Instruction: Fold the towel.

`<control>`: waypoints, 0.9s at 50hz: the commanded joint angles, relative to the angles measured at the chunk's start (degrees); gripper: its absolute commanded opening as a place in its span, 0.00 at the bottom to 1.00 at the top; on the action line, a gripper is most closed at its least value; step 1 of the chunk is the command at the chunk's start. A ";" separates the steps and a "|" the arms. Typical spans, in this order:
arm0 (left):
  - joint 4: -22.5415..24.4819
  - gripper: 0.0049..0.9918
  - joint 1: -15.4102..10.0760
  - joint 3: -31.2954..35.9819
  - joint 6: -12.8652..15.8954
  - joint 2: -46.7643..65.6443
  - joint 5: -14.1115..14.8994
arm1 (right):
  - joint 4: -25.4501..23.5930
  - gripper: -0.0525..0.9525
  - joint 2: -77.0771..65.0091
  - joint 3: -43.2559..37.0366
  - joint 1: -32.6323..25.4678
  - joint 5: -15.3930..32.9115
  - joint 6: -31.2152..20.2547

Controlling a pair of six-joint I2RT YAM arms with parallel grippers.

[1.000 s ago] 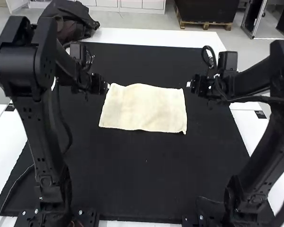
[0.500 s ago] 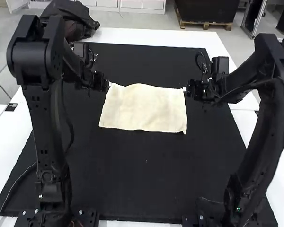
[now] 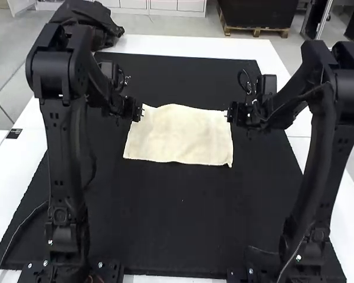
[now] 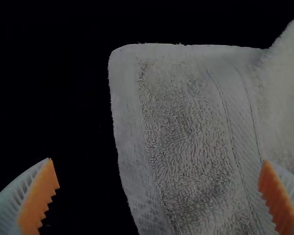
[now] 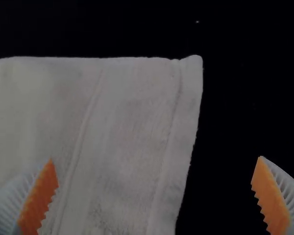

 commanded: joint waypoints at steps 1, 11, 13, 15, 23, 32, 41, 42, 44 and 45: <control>0.42 0.97 -0.42 2.28 1.07 1.36 0.34 | 0.75 0.96 1.93 2.76 0.80 0.83 -0.69; 0.33 0.97 -0.51 4.13 1.07 3.64 0.16 | 1.19 0.96 5.09 5.49 0.89 1.01 -0.78; 0.42 0.97 -0.51 4.31 1.07 3.82 0.16 | 1.19 0.96 5.45 5.93 0.89 1.01 -0.95; 0.68 0.97 -0.51 4.48 1.07 3.99 0.08 | 1.27 0.96 6.06 6.46 0.89 1.18 -1.13; 0.95 0.97 -0.51 5.54 1.07 4.61 0.08 | 1.27 0.96 9.22 8.83 0.98 1.27 -1.57; 1.04 0.97 -0.51 6.24 1.07 4.70 0.08 | 1.27 0.96 13.00 12.26 1.77 1.36 -2.45; 1.39 0.97 -0.33 6.33 1.15 4.96 0.08 | 1.27 0.96 15.38 14.63 3.09 3.21 -3.33; 1.39 0.97 -0.24 6.33 1.15 5.05 0.08 | 1.27 0.96 15.64 14.89 3.17 3.38 -3.41; 1.39 0.97 -0.24 6.33 1.15 5.22 0.08 | 1.27 0.96 16.26 15.60 3.53 4.00 -3.68; 1.30 0.97 -0.24 6.33 1.15 5.22 0.08 | 1.27 0.96 16.52 15.86 3.61 4.08 -3.85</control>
